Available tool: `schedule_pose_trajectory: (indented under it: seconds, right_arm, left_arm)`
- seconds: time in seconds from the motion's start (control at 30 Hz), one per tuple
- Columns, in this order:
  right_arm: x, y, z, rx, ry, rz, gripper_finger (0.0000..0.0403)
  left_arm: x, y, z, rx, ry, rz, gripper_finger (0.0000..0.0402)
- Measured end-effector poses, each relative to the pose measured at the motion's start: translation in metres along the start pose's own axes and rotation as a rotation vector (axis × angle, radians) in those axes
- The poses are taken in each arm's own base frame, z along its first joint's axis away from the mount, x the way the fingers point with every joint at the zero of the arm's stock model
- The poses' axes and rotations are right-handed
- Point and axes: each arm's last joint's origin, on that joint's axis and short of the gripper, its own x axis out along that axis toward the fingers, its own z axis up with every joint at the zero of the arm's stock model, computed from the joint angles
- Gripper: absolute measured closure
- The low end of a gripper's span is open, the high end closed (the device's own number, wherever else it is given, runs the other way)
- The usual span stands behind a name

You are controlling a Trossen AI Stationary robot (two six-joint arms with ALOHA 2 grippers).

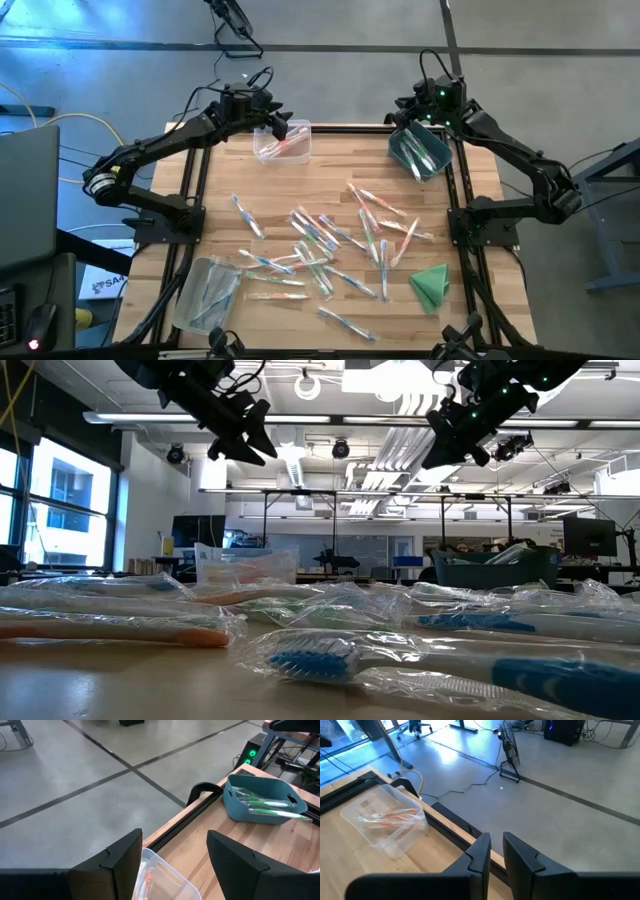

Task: Pick & Place Toothbrushes
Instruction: Put the blue toothbrush into the gray bin

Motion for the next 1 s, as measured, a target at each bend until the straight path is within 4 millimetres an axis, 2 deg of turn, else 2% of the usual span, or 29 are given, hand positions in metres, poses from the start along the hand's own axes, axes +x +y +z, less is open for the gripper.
schedule_pose_trajectory:
  seconds: [0.2,0.57,1.0]
  right_arm:
    - [0.000,0.000,0.001,0.001,-0.012,0.001,0.0357]
    - [-0.001,0.002,0.017,0.012,-0.175,0.025,0.0357]
    - [-0.001,0.002,0.017,0.001,-0.179,0.025,0.0357]
  left_arm:
    - [-0.003,-0.013,0.000,0.049,-0.005,-0.051,0.0184]
    - [-0.012,-0.050,-0.009,0.180,0.044,-0.178,0.0184]
    - [-0.025,-0.093,-0.023,0.175,0.086,-0.170,0.0184]
